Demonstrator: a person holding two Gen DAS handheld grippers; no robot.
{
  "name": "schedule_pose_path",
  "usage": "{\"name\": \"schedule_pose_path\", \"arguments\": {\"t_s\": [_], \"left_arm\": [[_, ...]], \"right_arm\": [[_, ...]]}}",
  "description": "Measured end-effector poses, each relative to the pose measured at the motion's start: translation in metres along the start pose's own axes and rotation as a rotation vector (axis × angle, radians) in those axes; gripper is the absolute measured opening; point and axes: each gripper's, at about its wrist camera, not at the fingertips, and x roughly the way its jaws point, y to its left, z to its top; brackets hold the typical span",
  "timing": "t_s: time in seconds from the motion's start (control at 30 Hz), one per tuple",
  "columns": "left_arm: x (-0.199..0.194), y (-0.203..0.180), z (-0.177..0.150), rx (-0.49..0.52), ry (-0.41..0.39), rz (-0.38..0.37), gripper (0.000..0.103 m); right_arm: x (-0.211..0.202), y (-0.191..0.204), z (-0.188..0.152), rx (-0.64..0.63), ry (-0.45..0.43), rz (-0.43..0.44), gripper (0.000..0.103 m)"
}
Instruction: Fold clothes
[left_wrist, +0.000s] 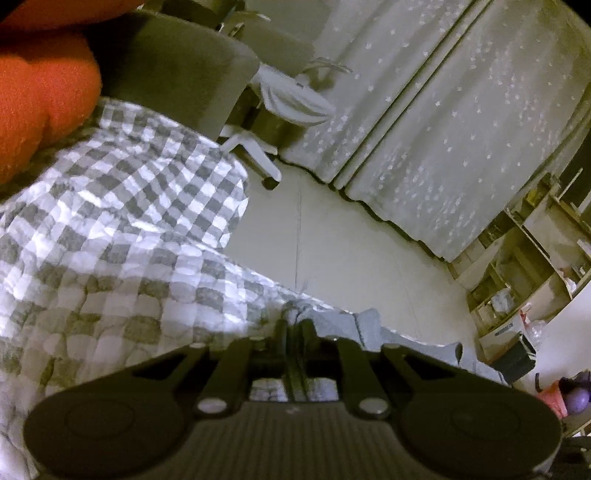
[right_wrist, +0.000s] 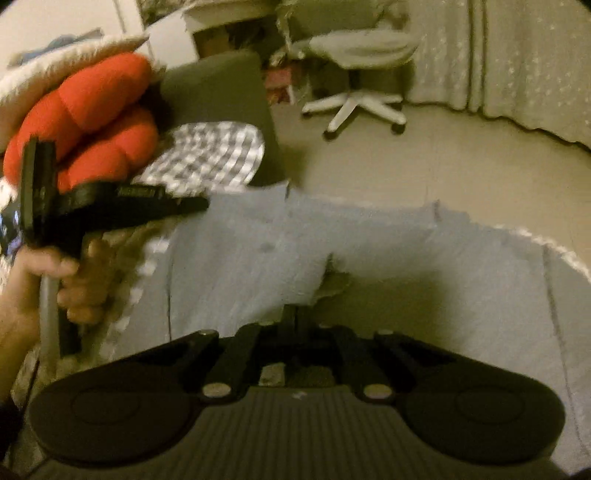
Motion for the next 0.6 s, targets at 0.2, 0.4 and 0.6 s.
{"name": "schedule_pose_path", "arguments": {"t_s": [0.2,0.4,0.6], "left_arm": [[-0.001,0.001,0.000,0.013,0.004,-0.004,0.015],[-0.006,0.008,0.001,-0.015,-0.026,-0.024,0.021],[-0.025,0.016,0.009,-0.049,-0.071,-0.045,0.037]], "right_arm": [[0.011,-0.002,-0.003,-0.011,0.009,-0.075,0.000],[-0.008,0.003,0.007,-0.026,-0.058,-0.038,0.000],[0.005,-0.005,-0.001,0.000,0.083,0.097,0.021]]}}
